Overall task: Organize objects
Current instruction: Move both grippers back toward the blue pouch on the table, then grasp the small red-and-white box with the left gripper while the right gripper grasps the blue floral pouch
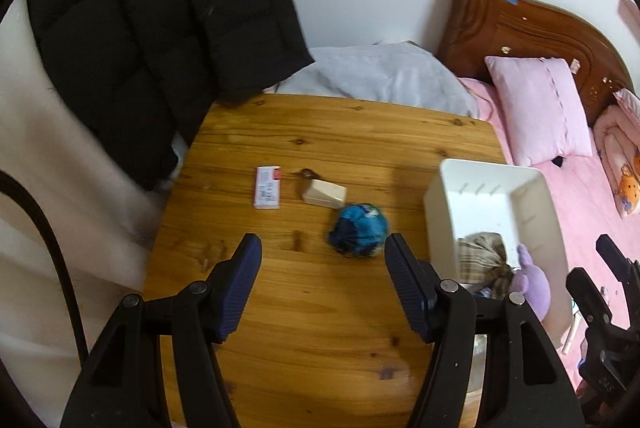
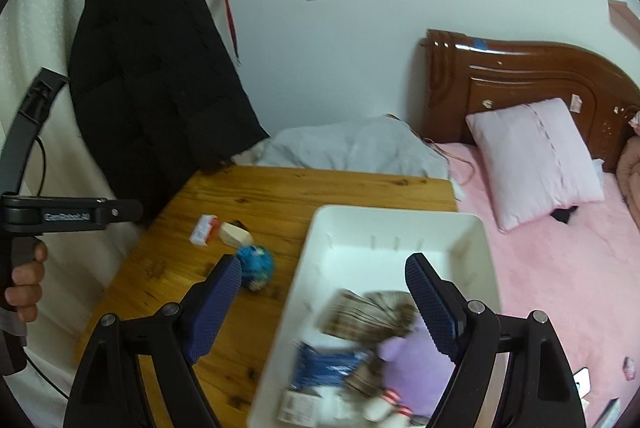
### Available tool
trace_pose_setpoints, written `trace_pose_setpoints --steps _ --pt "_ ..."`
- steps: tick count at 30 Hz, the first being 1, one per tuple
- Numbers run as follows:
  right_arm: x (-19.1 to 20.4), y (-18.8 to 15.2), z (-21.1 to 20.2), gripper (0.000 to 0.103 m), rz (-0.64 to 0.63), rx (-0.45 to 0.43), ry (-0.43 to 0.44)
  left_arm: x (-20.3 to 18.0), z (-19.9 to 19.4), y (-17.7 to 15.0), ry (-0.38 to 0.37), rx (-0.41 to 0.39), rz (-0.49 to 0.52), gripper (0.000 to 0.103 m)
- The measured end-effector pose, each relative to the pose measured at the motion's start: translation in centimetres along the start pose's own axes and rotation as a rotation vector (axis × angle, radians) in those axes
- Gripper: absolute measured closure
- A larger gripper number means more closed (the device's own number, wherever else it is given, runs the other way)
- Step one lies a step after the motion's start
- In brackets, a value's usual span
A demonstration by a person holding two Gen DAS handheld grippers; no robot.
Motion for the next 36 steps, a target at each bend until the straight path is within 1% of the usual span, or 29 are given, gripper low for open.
trace_pose_setpoints --steps 3,6,10,12,14,16,19,22,26,28,31,36 --pt "1.3 0.5 0.5 0.017 0.008 -0.015 0.011 1.6 0.4 0.8 0.014 0.003 0.001 0.035" --pt "2.4 0.9 1.4 0.015 0.043 -0.017 0.031 3.1 0.8 1.8 0.018 -0.001 0.009 0.035" --pt "3.9 1.3 2.4 0.013 0.074 -0.026 0.016 4.9 1.8 3.3 0.026 0.002 0.033 0.034" --pt "4.5 1.5 2.8 0.011 0.076 -0.026 0.007 5.8 2.7 3.9 0.031 0.025 0.044 0.029" --pt "5.2 1.6 3.4 0.005 0.068 -0.030 -0.008 6.6 3.8 4.5 0.041 0.063 0.043 0.029" --pt "5.8 1.7 3.9 0.001 0.055 -0.030 -0.011 7.3 4.9 5.0 0.043 0.085 0.049 0.029" --pt "6.7 1.9 4.8 0.001 0.037 -0.027 -0.029 8.0 6.1 5.8 0.044 0.098 0.067 0.029" --pt "7.5 2.1 5.8 0.001 0.042 -0.031 -0.046 8.6 7.3 6.9 0.029 0.102 0.073 0.029" --pt "8.2 2.7 7.3 0.001 0.101 -0.039 -0.049 9.2 8.6 8.9 0.017 0.070 0.069 0.029" --pt "8.3 3.1 8.1 0.001 0.155 -0.053 -0.046 9.4 9.5 9.8 -0.002 0.069 0.069 0.029" --pt "8.8 3.7 8.9 0.001 0.186 -0.082 -0.063 9.7 11.2 10.6 -0.005 0.090 0.066 0.029" --pt "10.1 3.8 10.8 0.001 0.136 -0.110 -0.111 10.0 14.3 10.6 -0.011 0.156 0.057 0.029"
Point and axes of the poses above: each gripper's, at about its wrist camera, not at the fingertips, and z roughly the way its jaws point, x to its left, y to its top, the point moved 3 cm from there along z, roughly the way its jaws point, and after that the axes turned 8 degrees about -x, right-handed, at the moved point
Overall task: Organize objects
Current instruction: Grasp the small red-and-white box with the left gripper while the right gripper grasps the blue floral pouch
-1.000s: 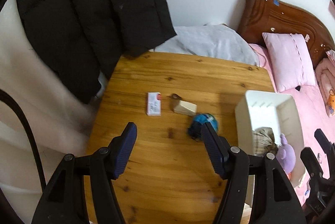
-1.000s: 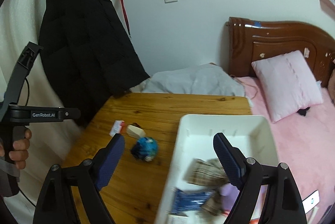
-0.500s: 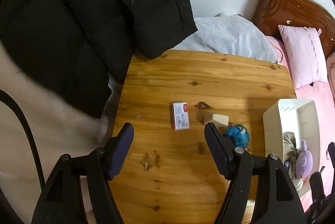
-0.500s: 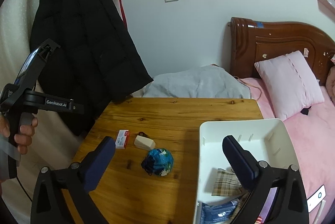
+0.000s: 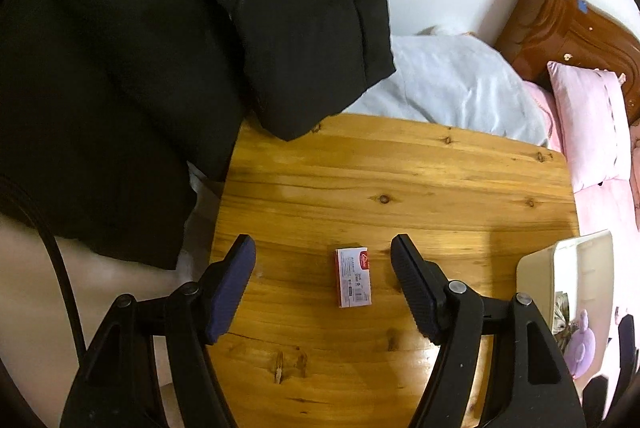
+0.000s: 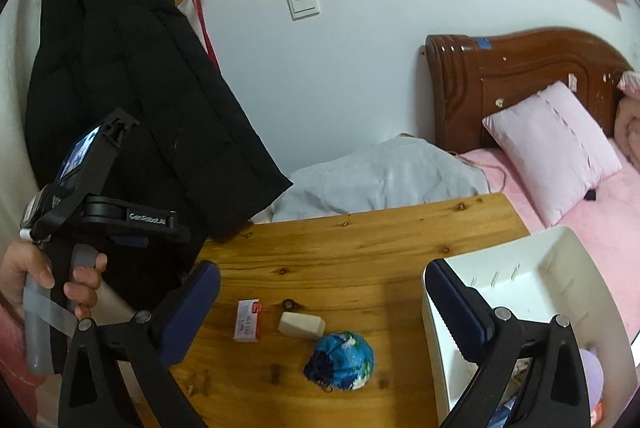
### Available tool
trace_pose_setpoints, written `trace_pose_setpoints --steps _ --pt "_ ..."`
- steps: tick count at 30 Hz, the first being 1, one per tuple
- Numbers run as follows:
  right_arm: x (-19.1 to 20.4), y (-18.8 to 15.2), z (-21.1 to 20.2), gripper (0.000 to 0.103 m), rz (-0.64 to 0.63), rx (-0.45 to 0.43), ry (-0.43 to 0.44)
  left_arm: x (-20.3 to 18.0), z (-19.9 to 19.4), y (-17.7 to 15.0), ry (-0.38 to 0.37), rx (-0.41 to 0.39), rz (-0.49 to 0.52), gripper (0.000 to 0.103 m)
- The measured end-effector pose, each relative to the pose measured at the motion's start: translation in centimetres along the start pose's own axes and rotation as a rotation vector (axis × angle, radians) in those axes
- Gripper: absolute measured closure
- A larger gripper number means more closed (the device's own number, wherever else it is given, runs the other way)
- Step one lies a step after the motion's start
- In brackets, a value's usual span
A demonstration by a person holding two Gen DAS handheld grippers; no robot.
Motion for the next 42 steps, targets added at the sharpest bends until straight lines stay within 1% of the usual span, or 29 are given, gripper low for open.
trace_pose_setpoints --steps 3,6,13,15,20,24,28,35,42 --pt "1.0 -0.9 0.9 0.001 -0.053 -0.010 -0.019 0.1 2.1 -0.2 -0.002 0.053 -0.020 0.029" --pt "1.7 -2.3 2.0 0.001 -0.081 0.008 -0.035 -0.2 4.2 -0.6 -0.014 0.099 -0.025 0.029" --pt "1.9 -6.2 4.6 0.001 -0.051 0.107 -0.069 -1.3 8.2 -1.7 -0.034 0.194 0.007 0.029" --pt "1.9 -7.2 5.5 0.001 -0.062 0.140 -0.091 -1.5 9.2 -2.1 -0.036 0.224 0.012 0.029" --pt "1.9 -9.2 6.8 0.001 -0.096 0.172 -0.121 -1.8 11.4 -3.1 -0.044 0.288 0.013 0.029" --pt "1.8 -10.8 7.8 0.001 -0.113 0.203 -0.130 -1.9 12.5 -3.8 -0.034 0.322 0.027 0.029" --pt "1.5 -12.0 8.7 0.001 -0.116 0.230 -0.129 -1.8 13.3 -4.3 -0.038 0.348 0.020 0.029" --pt "0.3 -13.6 10.2 0.001 -0.074 0.298 -0.168 -2.1 14.2 -5.4 -0.042 0.391 0.007 0.029" --pt "-0.4 -15.0 11.2 0.003 -0.042 0.346 -0.182 -2.2 14.4 -5.8 -0.036 0.395 0.015 0.029"
Point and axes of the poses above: each gripper's, at about its wrist camera, not at the fingertips, and z roughly the way its jaws point, x to its left, y to its top, the point moved 3 cm from there along z, roughly the way its jaws point, and after that the axes turned 8 degrees about -x, right-handed, at the moved point
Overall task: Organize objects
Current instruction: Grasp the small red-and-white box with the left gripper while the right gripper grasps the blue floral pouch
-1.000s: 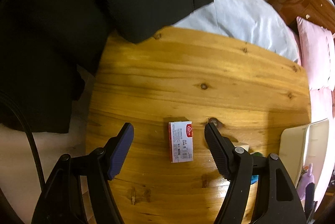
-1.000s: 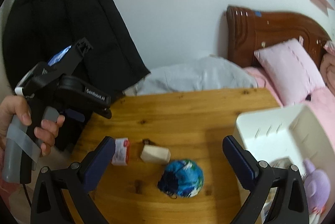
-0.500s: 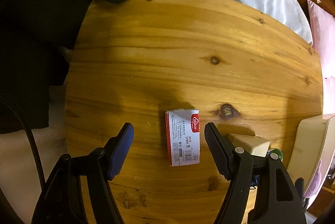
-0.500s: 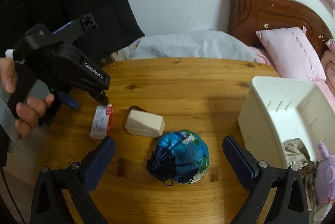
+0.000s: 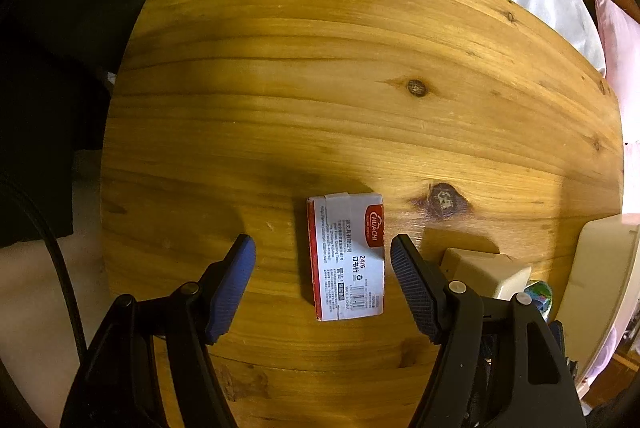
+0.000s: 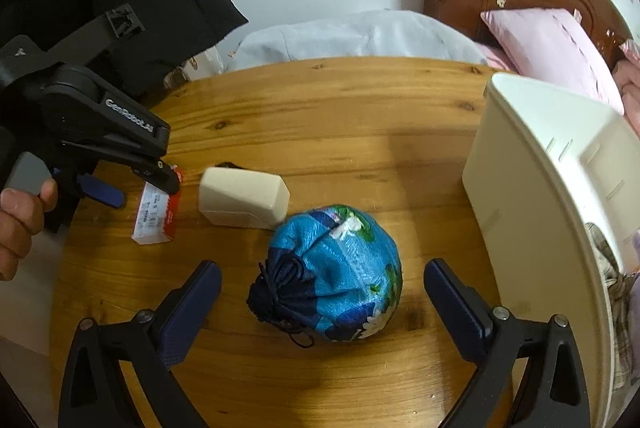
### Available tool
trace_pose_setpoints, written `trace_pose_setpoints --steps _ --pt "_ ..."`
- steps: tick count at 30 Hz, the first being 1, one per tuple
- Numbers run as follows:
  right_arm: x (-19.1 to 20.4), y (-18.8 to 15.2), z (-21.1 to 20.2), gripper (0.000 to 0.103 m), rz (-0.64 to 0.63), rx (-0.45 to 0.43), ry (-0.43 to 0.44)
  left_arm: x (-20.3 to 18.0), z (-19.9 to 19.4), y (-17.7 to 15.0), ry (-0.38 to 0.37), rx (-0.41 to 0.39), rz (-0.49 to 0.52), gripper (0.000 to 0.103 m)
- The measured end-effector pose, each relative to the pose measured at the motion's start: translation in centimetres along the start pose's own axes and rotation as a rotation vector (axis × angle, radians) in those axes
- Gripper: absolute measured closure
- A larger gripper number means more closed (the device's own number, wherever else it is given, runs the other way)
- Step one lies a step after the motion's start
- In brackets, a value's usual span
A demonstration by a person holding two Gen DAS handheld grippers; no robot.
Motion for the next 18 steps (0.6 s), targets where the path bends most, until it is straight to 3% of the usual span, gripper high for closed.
trace_pose_setpoints --steps 7,16,18 --pt "-0.6 -0.4 1.3 0.009 0.029 0.057 -0.018 0.1 0.2 -0.2 0.000 0.010 -0.007 0.032" --pt "-0.3 -0.5 2.1 0.015 0.005 0.075 -0.005 0.1 0.4 -0.5 0.012 0.025 -0.007 0.043" --pt "-0.3 -0.5 2.2 0.017 0.004 0.075 0.001 0.1 0.4 -0.5 0.014 0.023 -0.003 0.049"
Point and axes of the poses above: each gripper's, at about its wrist camera, not at the fingertips, and z roughly the way its jaws point, x to its left, y to its top, the point moved 3 cm from there along z, roughly the way its jaws point, and after that the axes turned 8 degrees about -x, right-handed, at the moved point
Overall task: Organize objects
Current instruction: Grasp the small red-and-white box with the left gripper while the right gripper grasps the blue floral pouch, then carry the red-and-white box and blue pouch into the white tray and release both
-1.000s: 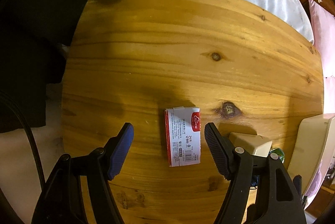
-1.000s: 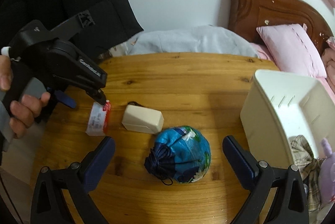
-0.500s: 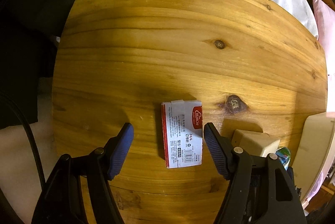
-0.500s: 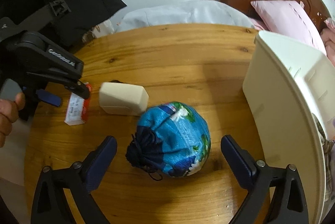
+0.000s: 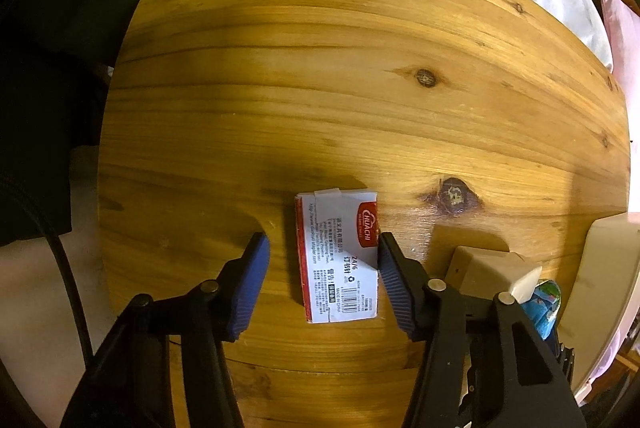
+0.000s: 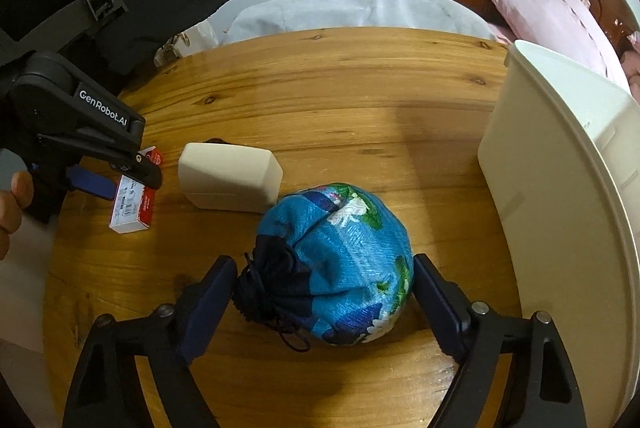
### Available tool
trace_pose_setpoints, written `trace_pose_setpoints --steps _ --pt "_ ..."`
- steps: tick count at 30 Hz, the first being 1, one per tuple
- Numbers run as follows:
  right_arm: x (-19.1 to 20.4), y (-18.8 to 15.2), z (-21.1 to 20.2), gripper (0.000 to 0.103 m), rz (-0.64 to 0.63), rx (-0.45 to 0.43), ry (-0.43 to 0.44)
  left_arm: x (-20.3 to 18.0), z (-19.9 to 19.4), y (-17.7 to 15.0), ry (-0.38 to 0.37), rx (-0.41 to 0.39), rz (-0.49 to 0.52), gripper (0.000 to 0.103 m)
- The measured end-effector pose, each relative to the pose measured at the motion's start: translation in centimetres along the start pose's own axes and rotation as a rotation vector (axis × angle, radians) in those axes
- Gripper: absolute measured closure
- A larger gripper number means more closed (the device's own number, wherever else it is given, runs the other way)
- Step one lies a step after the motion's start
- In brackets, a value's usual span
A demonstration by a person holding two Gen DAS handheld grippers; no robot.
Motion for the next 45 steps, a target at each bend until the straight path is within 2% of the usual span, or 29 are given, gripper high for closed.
trace_pose_setpoints --steps 2,7,8,18,24,29,39,42,45 --pt "0.0 0.0 0.1 0.017 0.001 0.002 -0.003 0.0 -0.1 -0.1 0.012 -0.005 0.010 0.055" --pt "-0.1 0.0 0.1 0.018 0.011 0.003 -0.001 -0.2 -0.2 -0.3 0.019 -0.010 0.017 0.060" --pt "-0.1 0.0 0.0 0.019 0.013 0.005 0.001 -1.9 -0.2 -0.2 0.020 -0.011 0.022 0.061" --pt "-0.7 0.3 -0.3 0.022 0.053 0.036 0.009 -3.6 -0.8 -0.9 0.062 -0.027 0.094 0.061" --pt "-1.0 0.2 -1.6 0.023 0.082 0.037 0.027 -4.4 -1.9 -2.4 0.075 -0.045 0.147 0.061" --pt "-1.0 0.8 -3.6 0.023 0.056 0.013 0.038 -5.2 -3.2 -3.1 0.082 -0.065 0.199 0.061" --pt "-0.3 2.3 -9.3 0.023 0.029 -0.047 0.124 -9.0 -7.5 -6.6 0.071 -0.123 0.293 0.061" --pt "-1.0 2.1 -11.2 0.023 -0.001 -0.042 0.121 -6.9 -10.8 -7.7 0.067 -0.134 0.316 0.061" --pt "-1.3 2.0 -13.0 0.023 -0.023 -0.042 0.131 -7.6 -12.2 -8.8 0.060 -0.152 0.338 0.061"
Point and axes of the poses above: each gripper's, at about its wrist camera, not at the fingertips, and z roughly the way its jaws point, x to its left, y to its top, the point moved 3 cm from there along z, roughly the way its jaws point, and after that the axes turned 8 degrees about -x, right-handed, at the moved point
